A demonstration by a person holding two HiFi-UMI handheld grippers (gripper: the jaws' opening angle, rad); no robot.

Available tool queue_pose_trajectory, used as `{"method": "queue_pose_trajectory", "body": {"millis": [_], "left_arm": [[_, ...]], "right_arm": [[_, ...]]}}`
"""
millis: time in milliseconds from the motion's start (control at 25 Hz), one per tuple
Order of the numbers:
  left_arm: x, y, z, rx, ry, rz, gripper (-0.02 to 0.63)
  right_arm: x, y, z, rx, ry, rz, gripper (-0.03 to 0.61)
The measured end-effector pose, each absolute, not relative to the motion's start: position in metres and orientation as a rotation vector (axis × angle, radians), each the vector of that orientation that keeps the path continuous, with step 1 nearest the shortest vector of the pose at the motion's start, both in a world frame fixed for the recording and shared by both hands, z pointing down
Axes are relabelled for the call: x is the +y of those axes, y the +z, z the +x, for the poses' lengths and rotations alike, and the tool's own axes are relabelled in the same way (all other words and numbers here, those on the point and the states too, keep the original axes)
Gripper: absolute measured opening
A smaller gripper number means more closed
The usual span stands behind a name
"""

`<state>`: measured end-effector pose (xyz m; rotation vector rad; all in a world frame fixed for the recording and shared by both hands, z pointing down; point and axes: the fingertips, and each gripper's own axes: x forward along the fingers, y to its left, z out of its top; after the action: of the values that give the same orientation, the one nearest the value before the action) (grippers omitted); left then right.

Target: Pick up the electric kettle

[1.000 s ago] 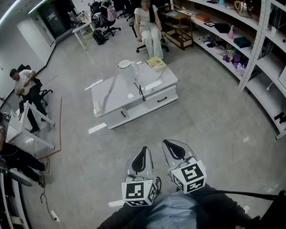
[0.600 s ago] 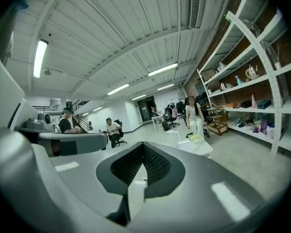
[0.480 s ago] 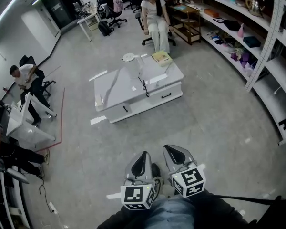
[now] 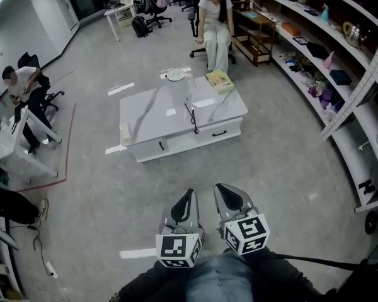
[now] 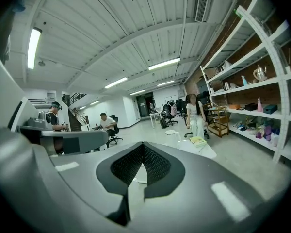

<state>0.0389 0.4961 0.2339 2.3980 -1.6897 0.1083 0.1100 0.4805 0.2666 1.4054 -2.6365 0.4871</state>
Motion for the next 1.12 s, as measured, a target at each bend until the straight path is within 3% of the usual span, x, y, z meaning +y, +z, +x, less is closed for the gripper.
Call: {"method": "queue_pose_trajectory", "body": {"millis": [560,1120], "left_arm": [[0.390,0.211,-0.040,-1.705,-0.009,2.441,0.005],[0.328,0.249,-0.034,-1.624,0.102,2.396,0.005]], "right_arm": [[0.375,0.240,0.033,-2.656,0.369,1.418,0.026],[0.312,0.273,0.040,-2.585,0.457,1.467,0.026]]}}
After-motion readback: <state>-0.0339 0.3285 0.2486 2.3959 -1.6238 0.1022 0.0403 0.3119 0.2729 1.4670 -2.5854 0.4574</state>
